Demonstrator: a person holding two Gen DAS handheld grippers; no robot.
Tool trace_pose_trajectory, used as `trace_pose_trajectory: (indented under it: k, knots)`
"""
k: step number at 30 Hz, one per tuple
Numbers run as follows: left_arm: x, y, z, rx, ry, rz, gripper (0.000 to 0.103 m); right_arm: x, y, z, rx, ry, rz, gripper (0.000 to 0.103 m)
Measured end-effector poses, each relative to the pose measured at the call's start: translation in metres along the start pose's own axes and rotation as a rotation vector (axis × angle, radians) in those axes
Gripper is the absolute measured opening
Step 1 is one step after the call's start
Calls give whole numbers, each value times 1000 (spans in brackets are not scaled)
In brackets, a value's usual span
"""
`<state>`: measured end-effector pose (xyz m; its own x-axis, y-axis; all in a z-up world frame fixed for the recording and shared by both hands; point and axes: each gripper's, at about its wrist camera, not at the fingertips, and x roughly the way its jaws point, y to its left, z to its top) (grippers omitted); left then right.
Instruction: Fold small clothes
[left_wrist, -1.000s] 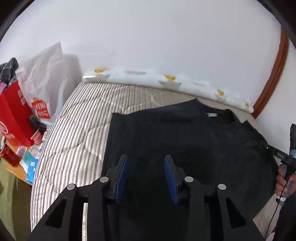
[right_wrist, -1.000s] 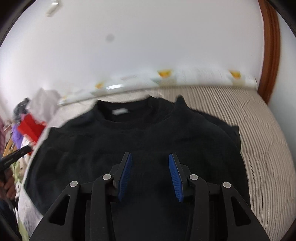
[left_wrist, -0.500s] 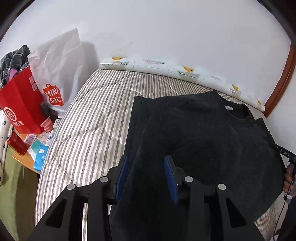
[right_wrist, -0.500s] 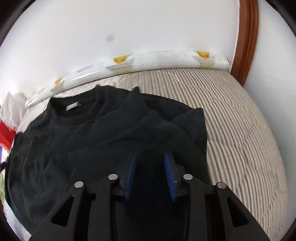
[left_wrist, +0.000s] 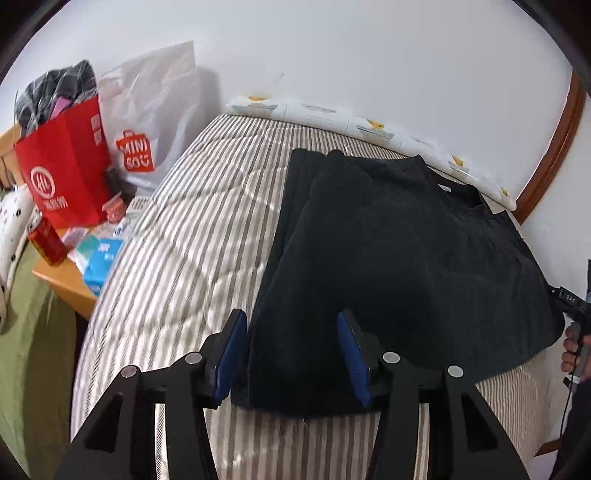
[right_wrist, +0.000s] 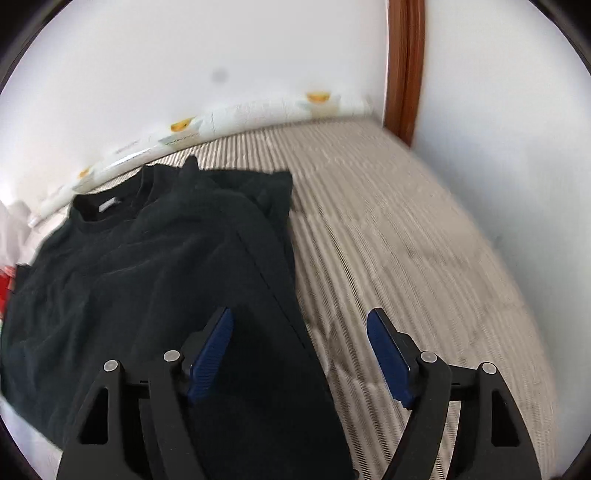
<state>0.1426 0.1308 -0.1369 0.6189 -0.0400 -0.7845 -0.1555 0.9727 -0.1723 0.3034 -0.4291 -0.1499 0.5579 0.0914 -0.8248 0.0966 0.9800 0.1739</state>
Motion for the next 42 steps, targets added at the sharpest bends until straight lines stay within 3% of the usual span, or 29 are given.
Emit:
trace_pose_trajectory:
  k: [4,8,13,21,25,26,27,30,35,37,42]
  knots:
    - [-2,2,-8,-18,0,28,48,23,5,3,27,50,103,67]
    - [-4,5,-14,-32,7,56,48,23,7,9,4,28,133,19]
    - [-3,10,-17,-41,20,76,48,9,-21,14,15,6,181,12]
    - [-7,13,-24,-18,8,81,48,-14,-70,24,-8,-4,-30,15]
    - [-4,20,-27,-12,10,107,52,-42,-55,15,-27,-56,-145,21]
    - [-3,22,-28,-10,12,113,53,-52,-42,10,-46,-89,-160,27]
    - [-3,24,-29,-4,9,118,54,-59,-31,7,-58,-112,-163,40]
    - [-2,29,-32,9,5,139,56,-78,25,-10,-111,-164,-99,53]
    - [1,39,-39,25,20,157,57,-71,137,-50,-210,-137,67,58]
    - [-1,41,-43,45,20,159,62,-59,187,-72,-259,-105,124,58]
    - [-5,43,-48,64,15,144,64,-44,273,-122,-362,-69,220,58]
